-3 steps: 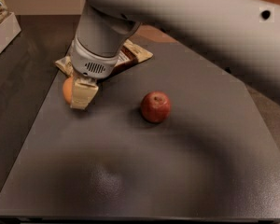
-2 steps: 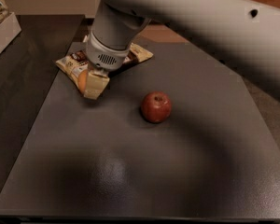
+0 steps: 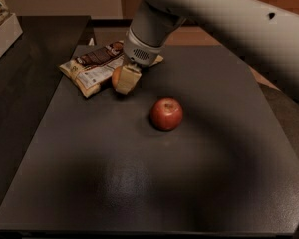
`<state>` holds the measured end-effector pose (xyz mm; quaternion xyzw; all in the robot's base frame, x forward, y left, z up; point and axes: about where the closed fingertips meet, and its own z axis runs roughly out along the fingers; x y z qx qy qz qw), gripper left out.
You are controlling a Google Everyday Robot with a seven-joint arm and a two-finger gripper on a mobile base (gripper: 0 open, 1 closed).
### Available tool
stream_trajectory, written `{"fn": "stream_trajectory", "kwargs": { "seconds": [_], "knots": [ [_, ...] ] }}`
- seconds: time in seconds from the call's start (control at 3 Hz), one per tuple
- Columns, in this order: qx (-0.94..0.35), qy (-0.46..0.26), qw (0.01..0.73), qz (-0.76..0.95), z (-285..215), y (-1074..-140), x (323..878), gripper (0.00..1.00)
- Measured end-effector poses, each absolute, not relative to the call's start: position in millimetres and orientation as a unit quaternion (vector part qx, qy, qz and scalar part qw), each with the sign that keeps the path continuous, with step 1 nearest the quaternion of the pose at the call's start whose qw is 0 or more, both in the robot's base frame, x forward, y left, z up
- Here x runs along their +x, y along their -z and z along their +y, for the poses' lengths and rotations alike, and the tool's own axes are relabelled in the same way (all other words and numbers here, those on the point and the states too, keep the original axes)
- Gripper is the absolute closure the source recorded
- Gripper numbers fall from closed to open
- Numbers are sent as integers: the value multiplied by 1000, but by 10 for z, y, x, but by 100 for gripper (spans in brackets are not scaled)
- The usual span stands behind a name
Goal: Move orange near brown chip bag
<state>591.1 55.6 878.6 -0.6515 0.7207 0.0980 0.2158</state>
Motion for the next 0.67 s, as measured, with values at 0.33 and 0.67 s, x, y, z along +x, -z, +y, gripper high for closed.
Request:
{"fn": "stream_trajectory", "kwargs": {
  "seconds": [0.33,0.67],
  "knots": [
    [-626,-108,222,740,387,-8768,6110,100],
    [-611,-121,229,749,365,-8755,6225,100]
  ]
}}
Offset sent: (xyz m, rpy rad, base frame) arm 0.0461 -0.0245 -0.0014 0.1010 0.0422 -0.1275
